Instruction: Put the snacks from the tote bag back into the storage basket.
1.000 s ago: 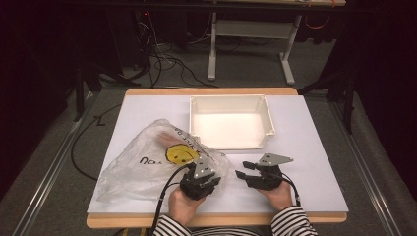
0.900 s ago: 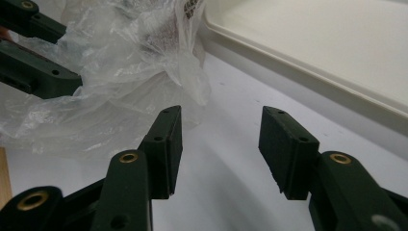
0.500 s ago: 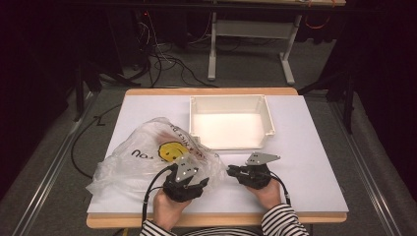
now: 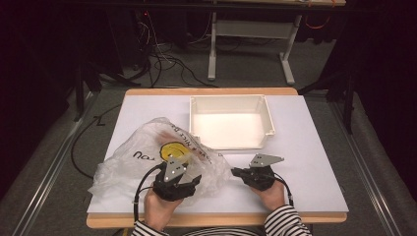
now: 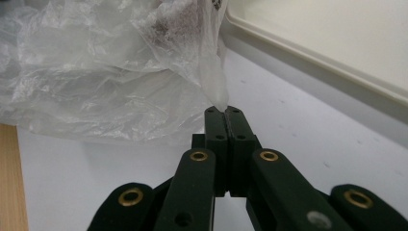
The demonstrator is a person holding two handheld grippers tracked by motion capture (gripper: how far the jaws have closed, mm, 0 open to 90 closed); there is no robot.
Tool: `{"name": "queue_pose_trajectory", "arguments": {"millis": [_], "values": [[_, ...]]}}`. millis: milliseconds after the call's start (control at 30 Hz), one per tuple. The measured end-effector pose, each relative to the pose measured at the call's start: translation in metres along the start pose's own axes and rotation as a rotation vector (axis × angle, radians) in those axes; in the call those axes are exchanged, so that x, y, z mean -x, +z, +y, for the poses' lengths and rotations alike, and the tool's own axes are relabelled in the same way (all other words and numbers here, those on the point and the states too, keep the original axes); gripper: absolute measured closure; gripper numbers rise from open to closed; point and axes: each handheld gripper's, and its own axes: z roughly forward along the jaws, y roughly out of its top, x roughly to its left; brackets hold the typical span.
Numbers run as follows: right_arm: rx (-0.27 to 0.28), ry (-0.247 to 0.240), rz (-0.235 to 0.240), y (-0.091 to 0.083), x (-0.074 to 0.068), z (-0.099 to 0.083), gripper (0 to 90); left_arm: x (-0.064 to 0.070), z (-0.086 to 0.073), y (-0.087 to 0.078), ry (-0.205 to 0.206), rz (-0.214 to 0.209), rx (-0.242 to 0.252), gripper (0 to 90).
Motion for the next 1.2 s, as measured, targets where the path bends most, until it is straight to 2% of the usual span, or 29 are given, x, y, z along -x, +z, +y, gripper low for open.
{"name": "queue_pose_trajectory", "arguments": {"millis": [433, 733, 1200], "values": [[-0.014, 0.026, -0.027, -0.022, 0.013, -0.016, 90.0, -0.021, 0.011, -0.014, -0.035, 0.078, 0.001, 38.1], [-0.019, 0.058, -0.054, -0.038, 0.025, -0.027, 90.0, -0.037, 0.009, -0.018, -0.067, 0.125, -0.023, 37.4], [-0.01, 0.111, -0.107, -0.059, 0.045, -0.038, 90.0, -0.06, -0.002, -0.013, -0.119, 0.149, -0.049, 37.0]]}}
